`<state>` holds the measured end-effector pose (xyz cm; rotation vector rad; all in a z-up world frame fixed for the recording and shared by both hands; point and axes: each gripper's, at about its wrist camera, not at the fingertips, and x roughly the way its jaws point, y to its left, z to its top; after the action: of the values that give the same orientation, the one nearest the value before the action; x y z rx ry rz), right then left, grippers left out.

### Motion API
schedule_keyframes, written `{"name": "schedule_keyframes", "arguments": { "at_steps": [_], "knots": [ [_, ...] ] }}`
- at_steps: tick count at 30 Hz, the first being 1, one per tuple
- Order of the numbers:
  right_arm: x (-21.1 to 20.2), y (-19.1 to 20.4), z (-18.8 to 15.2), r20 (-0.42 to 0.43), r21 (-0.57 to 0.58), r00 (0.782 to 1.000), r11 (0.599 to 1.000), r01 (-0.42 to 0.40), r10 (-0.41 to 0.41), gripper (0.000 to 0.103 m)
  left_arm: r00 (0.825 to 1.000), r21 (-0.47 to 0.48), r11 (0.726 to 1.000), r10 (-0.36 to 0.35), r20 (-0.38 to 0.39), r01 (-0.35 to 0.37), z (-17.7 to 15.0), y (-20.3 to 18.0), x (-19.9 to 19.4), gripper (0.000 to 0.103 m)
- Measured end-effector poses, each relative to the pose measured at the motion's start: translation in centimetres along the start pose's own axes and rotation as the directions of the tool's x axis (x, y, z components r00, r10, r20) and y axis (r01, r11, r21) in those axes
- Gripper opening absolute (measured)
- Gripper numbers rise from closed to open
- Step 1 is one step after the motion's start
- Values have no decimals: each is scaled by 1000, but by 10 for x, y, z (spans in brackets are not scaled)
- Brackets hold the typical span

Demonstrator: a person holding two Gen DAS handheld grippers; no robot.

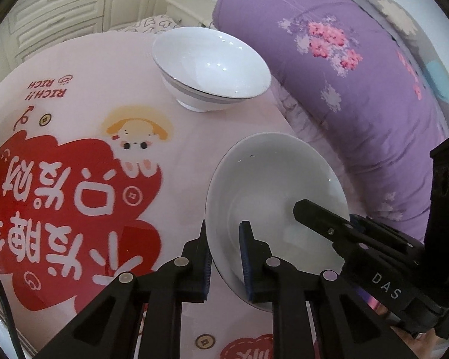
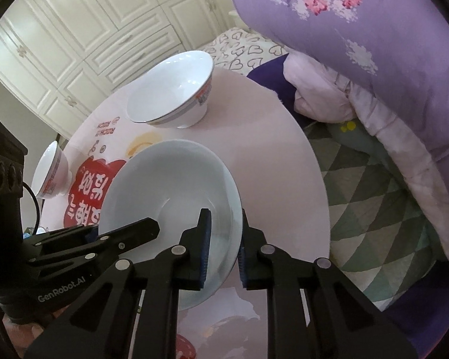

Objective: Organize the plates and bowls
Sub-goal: 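Carry the second bowl over the first bowl and lower it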

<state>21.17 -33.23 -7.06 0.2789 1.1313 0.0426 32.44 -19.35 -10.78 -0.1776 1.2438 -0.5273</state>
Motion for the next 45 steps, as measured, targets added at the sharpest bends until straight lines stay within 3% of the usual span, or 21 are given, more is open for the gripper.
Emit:
{"name": "schedule_keyframes", "arguments": {
  "at_steps": [9,15,21,35,45],
  "knots": [
    [5,30,6,-7,-29,1000,1000,-7,7,16,1000,-57,998,-2,14,3,4,28,-24,13],
    [6,66,17,-6,-84,1000,996,-24,24,16,998,-91,996,-11,64,16,9,57,-58,13],
    [9,118,37,-5,-155,998,986,-57,57,16,992,-157,988,27,124,-7,12,97,-103,13],
    [35,238,77,-60,-298,984,938,-176,165,16,959,-289,954,152,237,-79,16,184,-217,13],
    [55,290,82,-111,-358,976,909,-214,186,16,949,-344,932,202,244,-109,4,224,-251,13]
  ]
}}
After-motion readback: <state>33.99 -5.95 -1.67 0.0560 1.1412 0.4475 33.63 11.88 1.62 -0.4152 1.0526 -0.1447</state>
